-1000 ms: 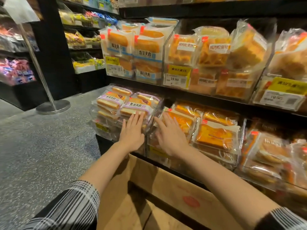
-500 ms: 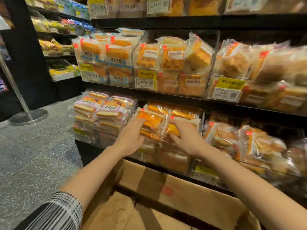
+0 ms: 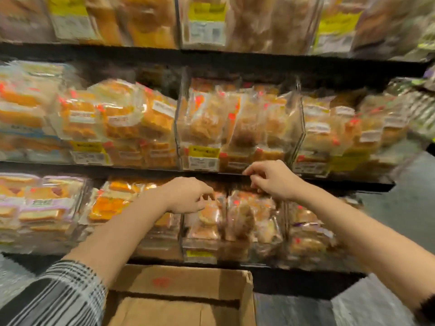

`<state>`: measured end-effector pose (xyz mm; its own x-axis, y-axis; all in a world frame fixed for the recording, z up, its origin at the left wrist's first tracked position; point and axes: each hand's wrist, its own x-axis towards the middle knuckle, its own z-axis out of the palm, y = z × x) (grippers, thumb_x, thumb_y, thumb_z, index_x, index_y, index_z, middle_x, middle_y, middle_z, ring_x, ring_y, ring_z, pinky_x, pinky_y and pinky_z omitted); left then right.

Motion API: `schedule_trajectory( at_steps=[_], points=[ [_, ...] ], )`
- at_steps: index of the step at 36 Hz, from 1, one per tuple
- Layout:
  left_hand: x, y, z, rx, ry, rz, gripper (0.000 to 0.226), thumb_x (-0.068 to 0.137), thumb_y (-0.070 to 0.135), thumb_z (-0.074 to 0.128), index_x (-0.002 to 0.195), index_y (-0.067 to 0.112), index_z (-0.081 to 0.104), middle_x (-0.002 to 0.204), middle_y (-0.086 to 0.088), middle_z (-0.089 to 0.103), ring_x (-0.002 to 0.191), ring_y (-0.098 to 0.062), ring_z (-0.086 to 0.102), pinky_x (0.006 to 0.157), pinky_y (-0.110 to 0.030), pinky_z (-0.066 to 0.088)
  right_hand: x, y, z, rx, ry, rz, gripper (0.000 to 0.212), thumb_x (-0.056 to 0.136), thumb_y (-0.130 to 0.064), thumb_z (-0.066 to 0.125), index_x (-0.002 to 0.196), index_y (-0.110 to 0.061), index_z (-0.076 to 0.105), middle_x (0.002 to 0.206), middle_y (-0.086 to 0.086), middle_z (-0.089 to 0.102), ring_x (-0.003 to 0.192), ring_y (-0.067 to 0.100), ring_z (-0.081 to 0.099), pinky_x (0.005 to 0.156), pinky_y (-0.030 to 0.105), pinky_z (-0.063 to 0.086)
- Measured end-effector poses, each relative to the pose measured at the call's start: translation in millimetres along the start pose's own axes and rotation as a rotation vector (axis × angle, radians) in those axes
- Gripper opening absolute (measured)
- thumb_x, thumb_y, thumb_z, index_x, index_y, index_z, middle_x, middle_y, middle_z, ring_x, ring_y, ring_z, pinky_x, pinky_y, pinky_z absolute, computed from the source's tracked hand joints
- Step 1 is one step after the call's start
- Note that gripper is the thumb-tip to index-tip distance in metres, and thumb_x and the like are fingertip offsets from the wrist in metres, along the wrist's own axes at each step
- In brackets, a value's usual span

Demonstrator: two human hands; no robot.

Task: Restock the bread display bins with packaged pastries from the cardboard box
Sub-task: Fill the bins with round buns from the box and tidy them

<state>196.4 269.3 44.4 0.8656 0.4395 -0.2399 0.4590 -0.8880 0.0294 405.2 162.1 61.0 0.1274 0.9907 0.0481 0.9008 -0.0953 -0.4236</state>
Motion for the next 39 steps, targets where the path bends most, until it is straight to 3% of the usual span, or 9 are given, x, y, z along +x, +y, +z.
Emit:
schedule_trajectory(
  at_steps=[4, 8, 11, 13, 19, 23, 27, 30, 39],
  points=[
    [2, 19, -87, -0.029, -0.179, 0.042, 0.034, 0.098, 0.03, 0.045, 0.131, 0.028, 0.053, 0.126, 0.001, 0.06, 0.103, -0.016, 0.057, 0.078, -0.029, 0.044, -5, -6, -86, -0.028, -0.134, 0.114, 0.026, 0.095, -0.014, 0.051, 0.117, -0.013, 0.065, 0.086, -0.001, 0.066, 0.076, 0.015, 0.064, 0.078, 0.031, 0.052],
    [-10, 37, -181, -0.093, -0.215, 0.057, 0.034, 0.096, 0.026, 0.049, 0.129, 0.024, 0.057, 0.128, -0.001, 0.06, 0.117, -0.022, 0.055, 0.095, -0.03, 0.044, -15, -32, -180, -0.117, -0.193, 0.175, 0.028, 0.095, -0.018, 0.051, 0.119, -0.015, 0.064, 0.108, 0.007, 0.068, 0.103, 0.025, 0.062, 0.077, 0.025, 0.041],
    [-23, 53, -264, -0.118, -0.19, 0.08, 0.035, 0.097, 0.025, 0.049, 0.132, 0.021, 0.054, 0.13, -0.003, 0.059, 0.117, -0.023, 0.055, 0.09, -0.025, 0.041, -26, -60, -262, -0.096, -0.218, 0.25, 0.027, 0.096, -0.017, 0.05, 0.119, -0.014, 0.064, 0.098, 0.004, 0.068, 0.09, 0.019, 0.064, 0.075, 0.023, 0.045],
    [-33, 65, -321, -0.146, -0.168, 0.098, 0.036, 0.099, 0.025, 0.047, 0.134, 0.02, 0.052, 0.13, -0.003, 0.058, 0.117, -0.022, 0.054, 0.084, -0.022, 0.039, -34, -77, -315, -0.05, -0.217, 0.315, 0.027, 0.096, -0.017, 0.05, 0.118, -0.014, 0.064, 0.095, 0.004, 0.068, 0.084, 0.02, 0.068, 0.079, 0.031, 0.053],
    [-45, 101, -435, -0.195, -0.087, 0.112, 0.039, 0.096, 0.031, 0.046, 0.135, 0.026, 0.052, 0.135, 0.0, 0.056, 0.118, -0.019, 0.054, 0.094, -0.031, 0.046, -58, -108, -435, -0.064, -0.18, 0.401, 0.028, 0.096, -0.023, 0.051, 0.12, -0.016, 0.064, 0.105, 0.001, 0.064, 0.093, 0.017, 0.061, 0.071, 0.023, 0.044],
    [-32, 125, -475, -0.171, -0.073, 0.144, 0.048, 0.096, 0.028, 0.049, 0.143, 0.022, 0.041, 0.143, -0.002, 0.044, 0.129, -0.02, 0.043, 0.103, -0.035, 0.04, -66, -101, -475, -0.063, -0.148, 0.461, 0.034, 0.094, -0.022, 0.053, 0.128, -0.017, 0.058, 0.126, 0.005, 0.06, 0.112, 0.021, 0.057, 0.086, 0.025, 0.043],
    [0, 145, -491, -0.088, -0.003, 0.141, 0.055, 0.096, 0.033, 0.049, 0.147, 0.019, 0.034, 0.155, -0.007, 0.028, 0.14, -0.024, 0.029, 0.112, -0.035, 0.027, -61, -75, -498, -0.049, -0.082, 0.48, 0.048, 0.088, -0.007, 0.052, 0.134, -0.019, 0.05, 0.127, 0.008, 0.058, 0.113, 0.025, 0.056, 0.092, 0.032, 0.049],
    [30, 157, -498, -0.054, 0.066, 0.108, 0.061, 0.096, 0.035, 0.049, 0.15, 0.018, 0.026, 0.159, -0.008, 0.015, 0.145, -0.026, 0.017, 0.117, -0.037, 0.018, -48, -46, -508, -0.04, -0.038, 0.47, 0.058, 0.087, -0.002, 0.05, 0.142, -0.017, 0.041, 0.137, 0.01, 0.048, 0.125, 0.027, 0.048, 0.102, 0.033, 0.042],
    [137, 178, -509, -0.159, 0.034, 0.012, 0.072, 0.099, 0.04, 0.044, 0.151, 0.037, -0.005, 0.161, -0.006, -0.008, 0.148, -0.028, -0.001, 0.12, -0.045, 0.005, 17, 50, -525, 0.01, -0.001, 0.389, 0.077, 0.081, 0.003, 0.052, 0.15, -0.022, 0.027, 0.156, 0.007, 0.023, 0.141, 0.027, 0.027, 0.113, 0.035, 0.032]
  ],
)
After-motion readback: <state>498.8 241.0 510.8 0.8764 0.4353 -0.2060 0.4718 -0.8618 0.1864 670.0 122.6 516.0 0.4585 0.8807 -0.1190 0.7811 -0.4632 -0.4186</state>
